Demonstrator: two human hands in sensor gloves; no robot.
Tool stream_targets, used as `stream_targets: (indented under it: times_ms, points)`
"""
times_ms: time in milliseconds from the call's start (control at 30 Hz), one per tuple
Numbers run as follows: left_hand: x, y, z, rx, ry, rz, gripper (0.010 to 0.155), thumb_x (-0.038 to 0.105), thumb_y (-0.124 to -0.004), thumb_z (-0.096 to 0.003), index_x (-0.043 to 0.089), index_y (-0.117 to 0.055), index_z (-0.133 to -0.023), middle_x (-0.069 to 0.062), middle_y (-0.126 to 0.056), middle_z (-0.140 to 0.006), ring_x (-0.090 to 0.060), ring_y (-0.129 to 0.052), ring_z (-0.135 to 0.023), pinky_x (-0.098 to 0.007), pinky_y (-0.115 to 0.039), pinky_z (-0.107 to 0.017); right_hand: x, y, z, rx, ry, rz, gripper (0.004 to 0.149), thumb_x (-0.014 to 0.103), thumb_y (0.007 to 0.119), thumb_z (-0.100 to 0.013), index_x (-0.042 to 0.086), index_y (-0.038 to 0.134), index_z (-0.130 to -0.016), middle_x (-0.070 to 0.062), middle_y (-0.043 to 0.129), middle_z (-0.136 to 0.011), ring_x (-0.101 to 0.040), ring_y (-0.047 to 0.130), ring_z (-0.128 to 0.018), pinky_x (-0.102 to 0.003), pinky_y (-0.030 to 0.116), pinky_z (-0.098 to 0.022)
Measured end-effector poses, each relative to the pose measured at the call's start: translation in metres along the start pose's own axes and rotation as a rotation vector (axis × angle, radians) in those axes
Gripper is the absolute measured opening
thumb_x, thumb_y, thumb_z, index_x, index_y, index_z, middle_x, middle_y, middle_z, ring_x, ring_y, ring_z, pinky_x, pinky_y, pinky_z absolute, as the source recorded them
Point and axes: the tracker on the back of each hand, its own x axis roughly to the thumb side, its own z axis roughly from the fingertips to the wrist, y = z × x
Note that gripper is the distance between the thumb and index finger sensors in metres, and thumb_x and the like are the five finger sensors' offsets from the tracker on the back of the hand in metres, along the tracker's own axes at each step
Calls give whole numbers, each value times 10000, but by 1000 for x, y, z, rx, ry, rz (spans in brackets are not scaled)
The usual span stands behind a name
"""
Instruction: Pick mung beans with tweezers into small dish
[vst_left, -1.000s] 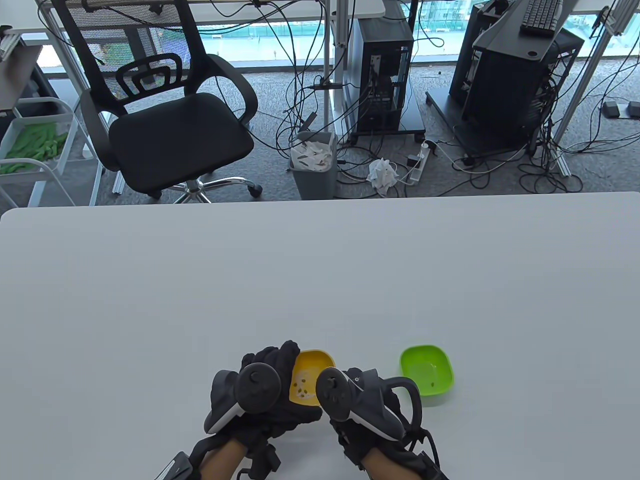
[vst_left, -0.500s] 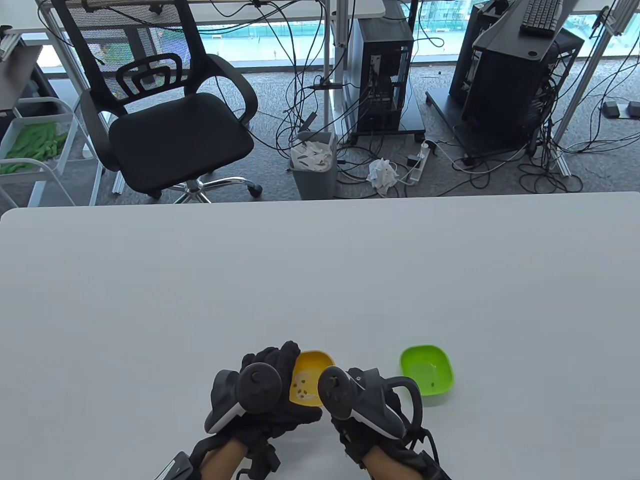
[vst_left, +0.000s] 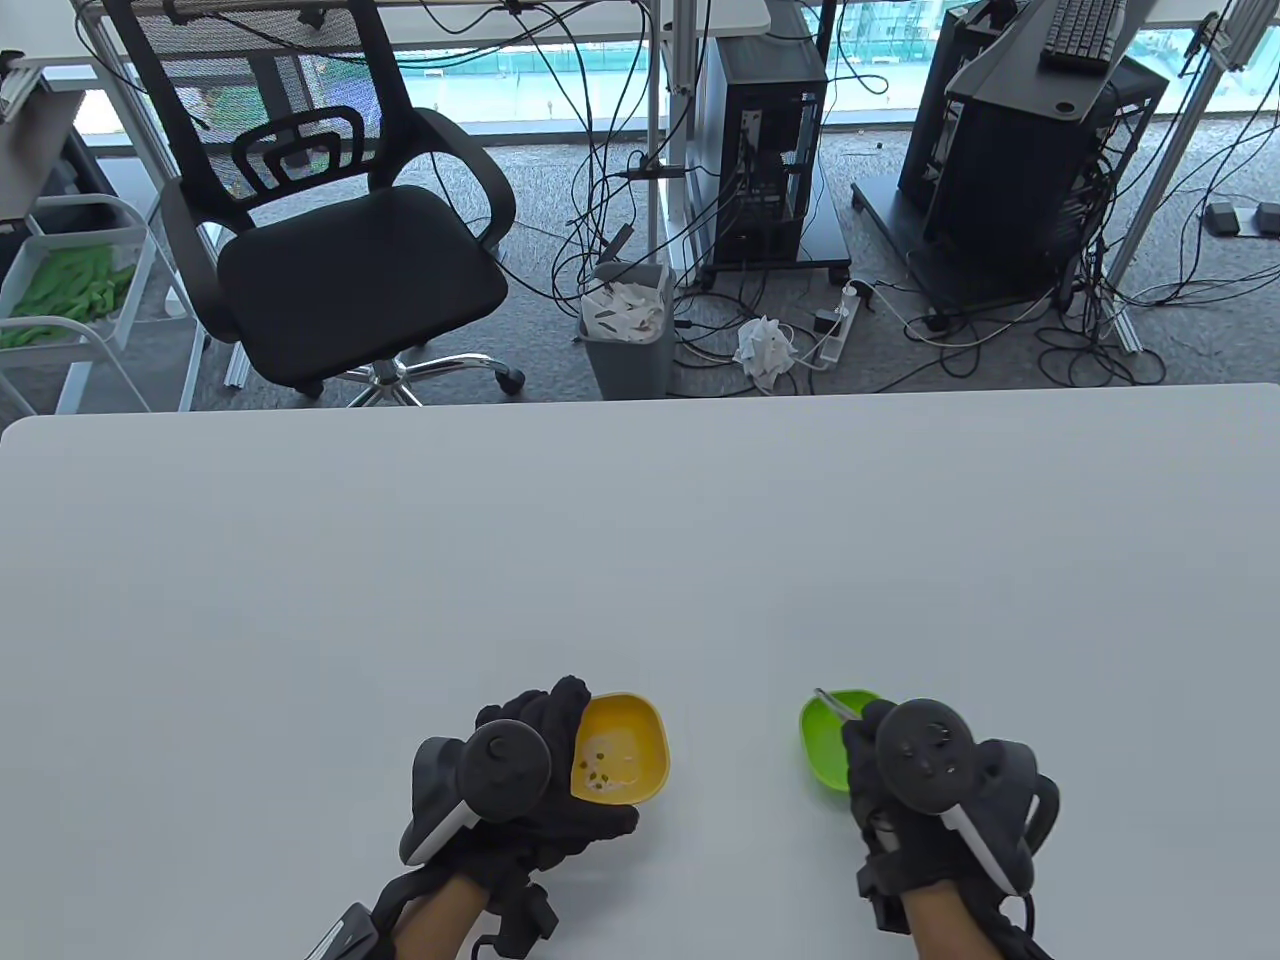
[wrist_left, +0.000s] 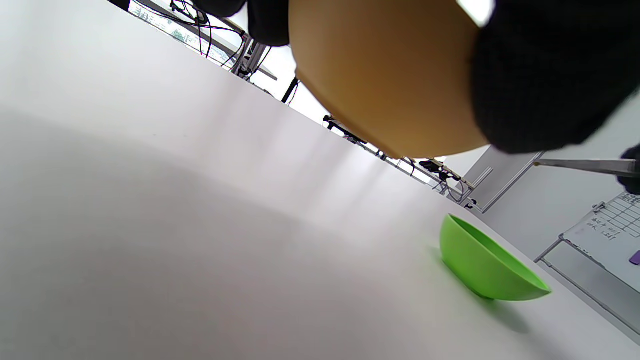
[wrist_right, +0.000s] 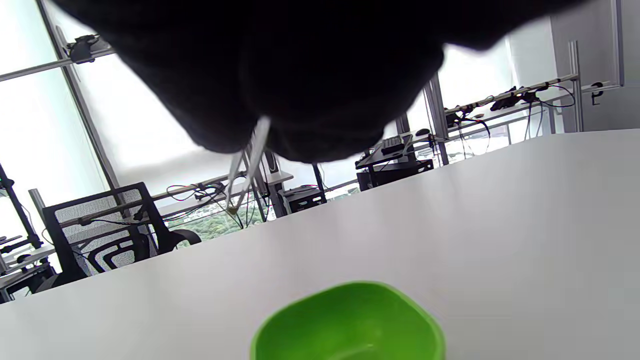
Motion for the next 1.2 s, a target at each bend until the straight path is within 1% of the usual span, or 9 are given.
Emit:
stream_targets:
  times_ms: [67,133,167,233,1067,1200]
  points:
    - [1,-1,0,-2,-3,-6,1240,730,-955,-294,115,-297,-1146,-120,-498,-1142,-447,-435,-1115,-695,-262,-776,-18,10,-3,16,42,-37,346,295,905,-469,38,982,-688,-172,985,-501,-136,949,-203,-241,860,-96]
    - [1,-1,0,-3,-5,-15,1241,729,-956,-295,113,-296,-1147,-120,-498,-1141,-447,-434,-1115,-696,-263,-775,-25,18,-4,57,58,-51,358,294,905,-469,23,981,-690,-172,986,-500,-138,949,-203,-243,860,-96]
    - [1,-1,1,-4,-6,-16,1239,729,-955,-296,113,-297,-1147,-120,-498,-1141,-449,-432,-1115,-695,-263,-776,-27,20,-4,59,59,-46,357,294,905,-468,24,982,-689,-173,986,-501,-137,950,-203,-243,861,-96]
    - [1,-1,1,-4,-6,-18,1238,728,-956,-297,114,-297,-1146,-119,-498,-1141,-449,-435,-1115,-695,-263,-776,-27,21,-5,61,57,-39,347,298,903,-469,41,981,-689,-169,986,-502,-135,950,-204,-241,862,-97]
    - [0,-2,1,-7,1,-5,1240,732,-954,-294,115,-298,-1146,-121,-500,-1140,-446,-456,-1107,-694,-266,-776,-26,28,-5,103,52,-73,351,300,898,-472,41,978,-695,-170,984,-507,-136,950,-208,-242,862,-100]
    - [1,-2,1,-11,-4,-8,1239,732,-954,-295,113,-300,-1146,-121,-501,-1140,-449,-456,-1106,-695,-268,-775,-21,27,-2,84,35,-81,356,302,896,-473,38,975,-699,-171,983,-509,-136,950,-210,-244,862,-101]
